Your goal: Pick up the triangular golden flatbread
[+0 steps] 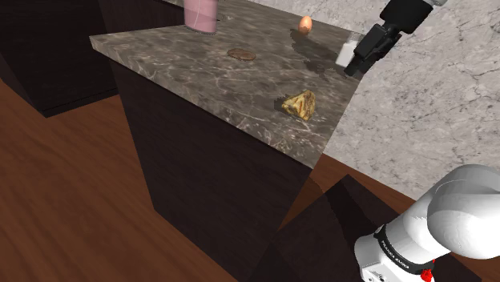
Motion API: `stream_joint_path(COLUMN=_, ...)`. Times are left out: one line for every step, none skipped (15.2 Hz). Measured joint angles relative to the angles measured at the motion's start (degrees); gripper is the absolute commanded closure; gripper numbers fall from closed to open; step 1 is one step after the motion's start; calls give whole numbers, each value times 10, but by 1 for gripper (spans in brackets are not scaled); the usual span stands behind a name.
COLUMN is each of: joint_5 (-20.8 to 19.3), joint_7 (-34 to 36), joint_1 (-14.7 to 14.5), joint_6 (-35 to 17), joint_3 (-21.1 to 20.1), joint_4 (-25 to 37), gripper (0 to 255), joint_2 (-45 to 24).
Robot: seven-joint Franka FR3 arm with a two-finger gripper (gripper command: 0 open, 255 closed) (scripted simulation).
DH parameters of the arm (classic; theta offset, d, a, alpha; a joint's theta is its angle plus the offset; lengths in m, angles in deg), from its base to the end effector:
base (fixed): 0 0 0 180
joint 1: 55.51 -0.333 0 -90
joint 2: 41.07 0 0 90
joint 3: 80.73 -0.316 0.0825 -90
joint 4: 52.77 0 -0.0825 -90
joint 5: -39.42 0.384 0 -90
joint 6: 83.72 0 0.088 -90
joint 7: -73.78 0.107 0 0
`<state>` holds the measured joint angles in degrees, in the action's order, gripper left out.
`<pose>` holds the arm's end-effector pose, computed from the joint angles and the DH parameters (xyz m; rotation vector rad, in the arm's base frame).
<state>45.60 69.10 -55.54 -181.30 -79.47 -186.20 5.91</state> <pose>0.3105 0.0009 0.6277 -3.0107 -0.0931 -0.3021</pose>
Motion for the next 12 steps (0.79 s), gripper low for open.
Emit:
stream_joint_path(joint_5=0, joint_7=0, joint_1=0, joint_6=0, joint_3=0, joint_4=0, gripper=0, joint_2=0)
stream_joint_path(joint_5=3, joint_7=8, joint_1=-2, joint_6=-1, joint_3=-8, joint_4=0, gripper=0, joint_2=4)
stream_joint_path(joint_5=7, joint_7=20, joint_1=-4, joint_6=-7, joint_3=-21, joint_4=-7, gripper=0, joint_2=10)
stream_joint_path(joint_5=11, joint_7=32, joint_1=-7, joint_6=-10, joint_3=-34, joint_4=-6, gripper=0, joint_2=13)
stream_joint_path(joint_5=15, joint_7=47, joint_1=-9, joint_6=-15, joint_3=-50, joint_4=-8, gripper=0, joint_2=18)
stream_joint_path(joint_5=19, joint_7=61, joint_1=-12, joint_6=-18, joint_3=-65, joint_4=-13, gripper=0, joint_2=27)
stream_joint_path(joint_5=24, joint_7=77, joint_1=-15, joint_6=-23, joint_3=-82, joint_4=-11, gripper=0, joint_2=28)
stream_joint_path(joint_5=27, joint_7=91, joint_1=-17, joint_6=-27, joint_3=-96, joint_4=-7, gripper=0, joint_2=28)
stream_joint_path(joint_5=30, joint_7=103, joint_1=-18, joint_6=-34, joint_3=-110, joint_4=-7, gripper=0, joint_2=28)
stream_joint_path(joint_5=34, joint_7=119, joint_1=-20, joint_6=-42, joint_3=-129, joint_4=-2, gripper=0, joint_2=23)
stream_joint_path(joint_5=38, joint_7=134, joint_1=-22, joint_6=-48, joint_3=-146, joint_4=-6, gripper=0, joint_2=28)
stream_joint_path(joint_5=40, joint_7=150, joint_1=-23, joint_6=-53, joint_3=-162, joint_4=3, gripper=0, joint_2=22)
